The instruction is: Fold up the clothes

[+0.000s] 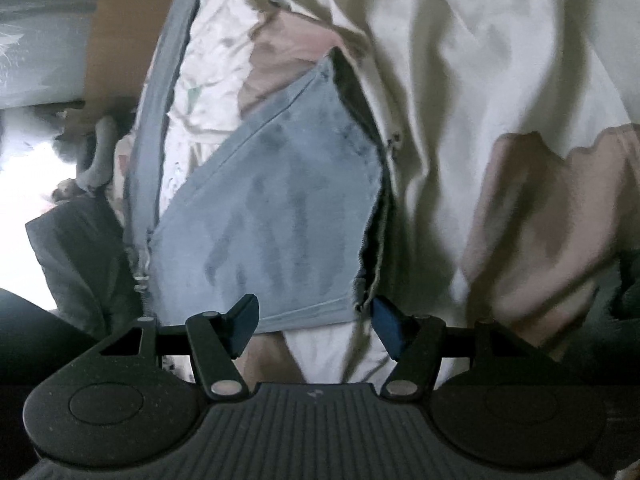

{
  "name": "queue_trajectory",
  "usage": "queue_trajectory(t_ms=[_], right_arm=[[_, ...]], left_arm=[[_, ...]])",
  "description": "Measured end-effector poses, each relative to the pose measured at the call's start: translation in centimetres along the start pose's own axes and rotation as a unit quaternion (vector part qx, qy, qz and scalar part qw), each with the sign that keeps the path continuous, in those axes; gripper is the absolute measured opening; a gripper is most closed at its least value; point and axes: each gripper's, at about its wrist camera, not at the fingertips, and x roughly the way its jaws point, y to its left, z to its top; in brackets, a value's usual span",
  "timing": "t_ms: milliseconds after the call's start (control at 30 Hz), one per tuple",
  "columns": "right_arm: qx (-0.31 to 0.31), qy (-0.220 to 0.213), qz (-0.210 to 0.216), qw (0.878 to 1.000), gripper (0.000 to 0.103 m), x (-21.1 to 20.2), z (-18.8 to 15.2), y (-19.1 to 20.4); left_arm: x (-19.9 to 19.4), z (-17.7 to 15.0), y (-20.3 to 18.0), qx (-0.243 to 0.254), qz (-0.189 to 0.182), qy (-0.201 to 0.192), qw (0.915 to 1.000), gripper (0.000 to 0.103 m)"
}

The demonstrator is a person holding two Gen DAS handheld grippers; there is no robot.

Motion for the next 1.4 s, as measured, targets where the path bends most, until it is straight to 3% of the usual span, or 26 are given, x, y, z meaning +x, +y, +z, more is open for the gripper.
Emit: queue_trajectory(t_ms=[267,367,400,433,500,633,733,1067,1400], right_arm=[[0.022,0.009,-0.013,1.0,0.063,3.1,0.3,-1.1],[0.029,0.011,-0.021,0.999,0.05,4.0,0.4,-1.3],[0.027,0.01,-0.026,0.999,0.042,4.2,0.4,-1.2],[0.021,0.01,-0.035,0.999,0.027,4.2,0.5,-1.0],[0.004,0.01,-0.056,0.998,0.01,4.3,0.6,-0.4],[-0.031,0.011,-0.087,0.996,0.009,3.2,0.8,0.7],[-0.04,0.006,-0.084,0.996,0.009,1.9,0.8,1.5],[-0.093,-0.013,-0.109,0.99,0.009,-0.6,0.6,6.0],[-0.104,-0.022,-0.127,0.986,0.008,-2.4,0.7,8.8]], left_arm=[[0.0,-0.2,0.9,-0.006,-0.002,0.004,1.0,0.092],[0.0,-0.1,1.1,-0.011,-0.005,0.002,0.9999,0.092],[0.1,0.0,1.1,-0.012,-0.007,0.002,0.9999,0.092],[0.2,0.1,1.1,-0.012,-0.01,0.001,0.9999,0.092],[0.4,0.2,1.2,-0.014,-0.014,-0.001,0.9998,0.092],[0.4,0.5,1.1,-0.016,-0.022,-0.042,0.9988,0.092],[0.7,0.6,1.1,-0.023,-0.039,-0.061,0.9971,0.091],[2.7,0.8,1.1,-0.034,-0.086,-0.084,0.9922,0.085],[5.0,1.1,2.0,-0.077,-0.138,-0.083,0.9839,0.065]])
